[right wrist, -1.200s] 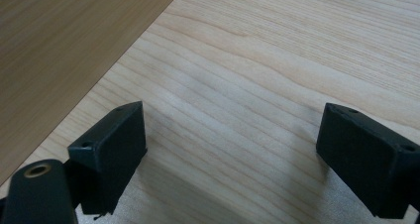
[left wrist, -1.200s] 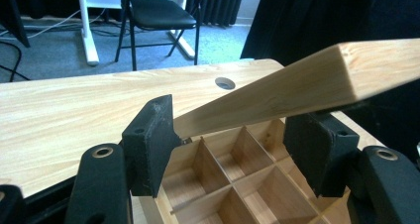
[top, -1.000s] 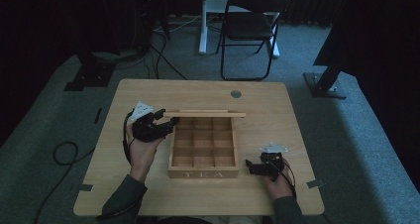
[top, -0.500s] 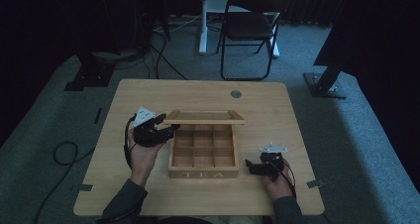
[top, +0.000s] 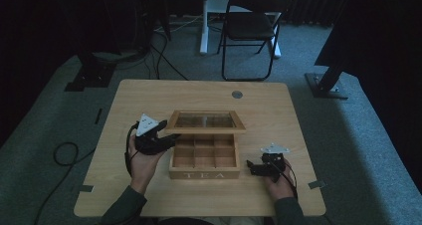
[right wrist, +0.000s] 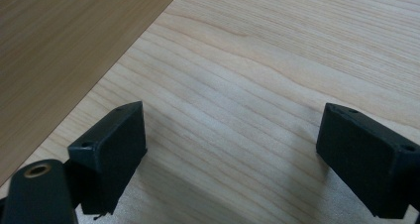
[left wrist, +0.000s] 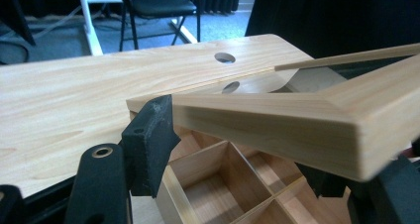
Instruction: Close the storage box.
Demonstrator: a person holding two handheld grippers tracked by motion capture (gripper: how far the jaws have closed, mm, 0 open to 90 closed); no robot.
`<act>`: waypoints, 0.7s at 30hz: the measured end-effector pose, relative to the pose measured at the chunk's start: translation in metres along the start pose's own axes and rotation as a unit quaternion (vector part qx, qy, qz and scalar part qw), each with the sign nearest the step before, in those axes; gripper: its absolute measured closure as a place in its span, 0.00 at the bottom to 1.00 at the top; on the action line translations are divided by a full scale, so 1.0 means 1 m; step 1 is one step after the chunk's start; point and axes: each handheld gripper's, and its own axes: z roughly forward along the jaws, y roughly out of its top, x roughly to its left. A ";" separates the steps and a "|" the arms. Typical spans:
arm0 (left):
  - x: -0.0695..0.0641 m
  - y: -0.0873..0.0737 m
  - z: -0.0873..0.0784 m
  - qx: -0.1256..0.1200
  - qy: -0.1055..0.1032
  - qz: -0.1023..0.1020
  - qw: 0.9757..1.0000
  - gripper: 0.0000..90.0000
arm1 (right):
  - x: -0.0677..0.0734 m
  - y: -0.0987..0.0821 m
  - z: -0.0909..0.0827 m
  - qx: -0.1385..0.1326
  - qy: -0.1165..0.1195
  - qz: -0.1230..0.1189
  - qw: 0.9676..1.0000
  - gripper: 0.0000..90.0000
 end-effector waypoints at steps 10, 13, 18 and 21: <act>-0.007 -0.015 -0.006 -0.001 0.001 0.017 1.000 0.40 | 0.000 0.000 0.000 -0.001 0.000 0.000 1.000 0.13; -0.008 -0.016 -0.008 -0.001 -0.004 0.011 1.000 0.40 | 0.000 0.000 0.000 -0.001 0.000 0.000 1.000 0.13; -0.009 -0.021 -0.011 0.001 -0.012 -0.010 1.000 0.40 | 0.000 0.000 0.000 0.000 0.000 0.000 1.000 0.13; -0.010 -0.025 -0.013 0.008 -0.015 -0.015 1.000 0.40 | 0.000 0.000 0.000 0.000 0.000 0.000 1.000 0.13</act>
